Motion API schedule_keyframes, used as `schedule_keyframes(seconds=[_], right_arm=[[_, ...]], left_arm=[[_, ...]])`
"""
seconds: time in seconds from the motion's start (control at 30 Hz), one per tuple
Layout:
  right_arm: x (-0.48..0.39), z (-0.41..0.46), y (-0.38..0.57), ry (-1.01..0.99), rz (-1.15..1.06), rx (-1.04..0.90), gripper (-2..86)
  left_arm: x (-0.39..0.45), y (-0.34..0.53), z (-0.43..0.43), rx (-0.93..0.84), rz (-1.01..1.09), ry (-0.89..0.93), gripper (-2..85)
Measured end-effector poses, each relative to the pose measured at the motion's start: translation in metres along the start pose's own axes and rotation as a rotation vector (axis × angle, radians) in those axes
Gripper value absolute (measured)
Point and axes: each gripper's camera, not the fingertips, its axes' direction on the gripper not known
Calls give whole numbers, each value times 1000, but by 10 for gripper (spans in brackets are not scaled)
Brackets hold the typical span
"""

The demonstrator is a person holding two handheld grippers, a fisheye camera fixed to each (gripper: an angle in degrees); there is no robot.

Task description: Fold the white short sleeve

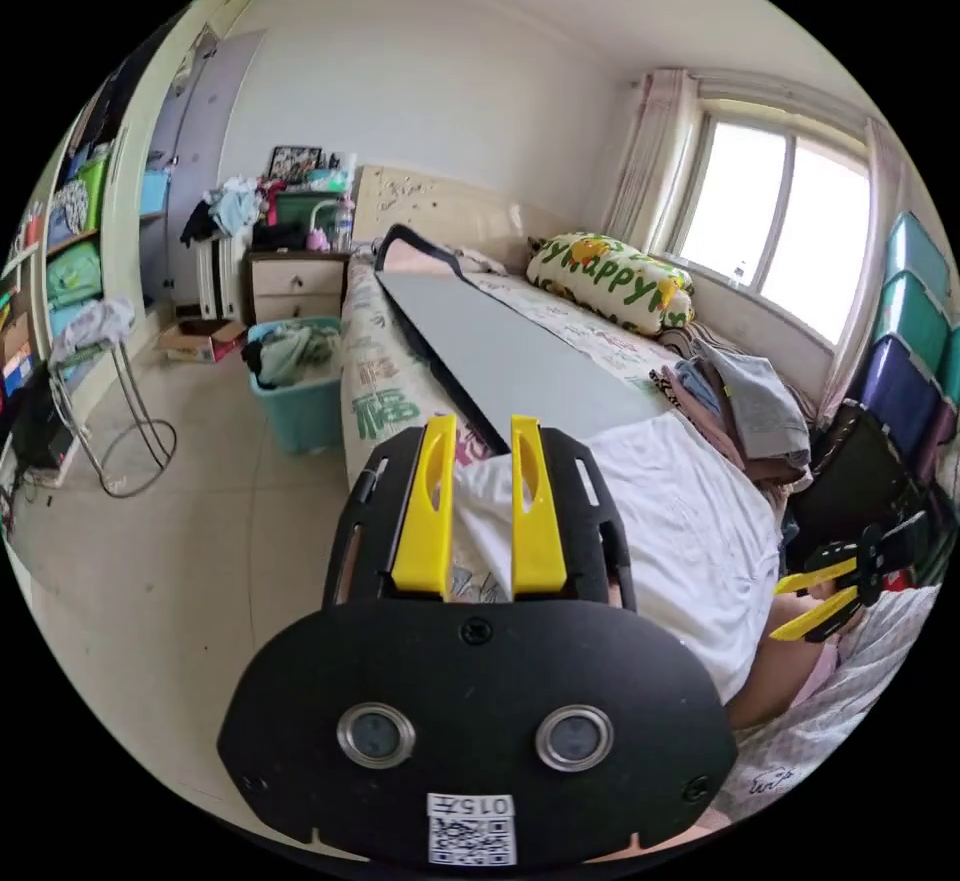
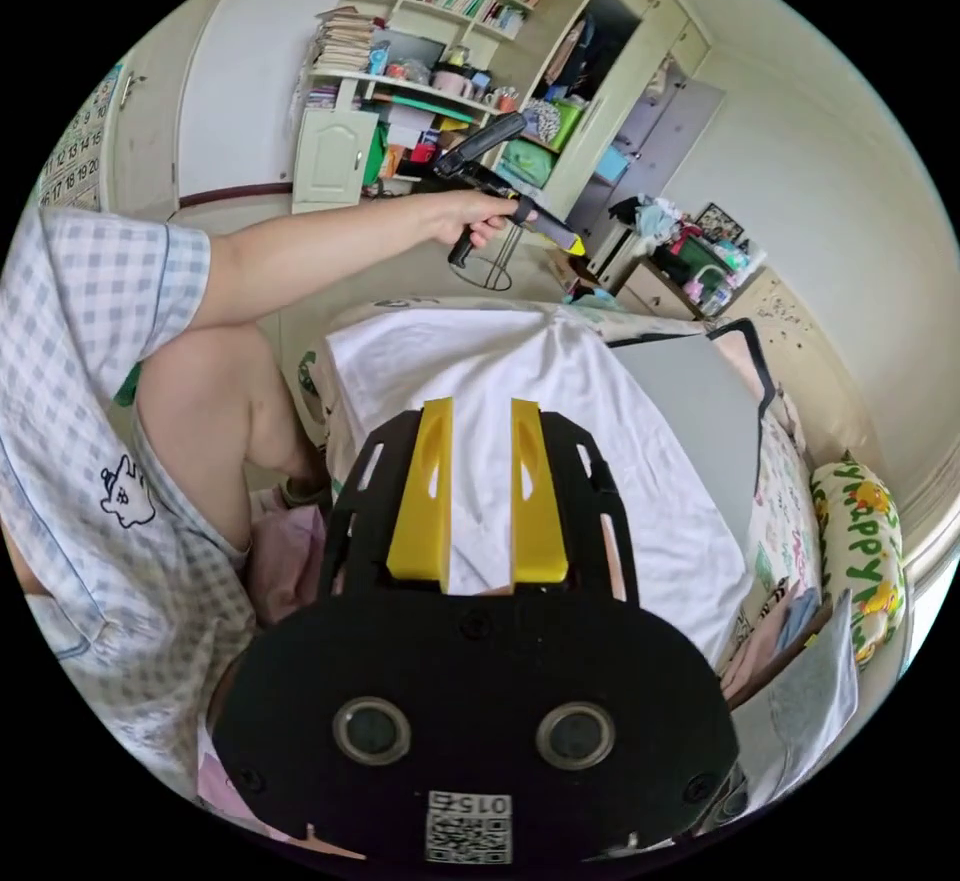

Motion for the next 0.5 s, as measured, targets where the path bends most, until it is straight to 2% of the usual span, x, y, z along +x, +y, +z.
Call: schedule_keyframes(seconds=[0.17,0.27,0.4,0.5], right_arm=[[-6,23,-32,-104,-2,-44,84],[-12,37,-49,-102,-16,-117,67],[-11,40,-60,-139,10,-131,6],[-12,33,-65,-140,24,-109,-6]], left_arm=[[-25,-11,36,-88,-124,106,75],[-25,-28,61,-215,-163,157,65],[-20,-47,70,-260,-191,83,28],[-23,-54,66,-252,-207,71,-2]])
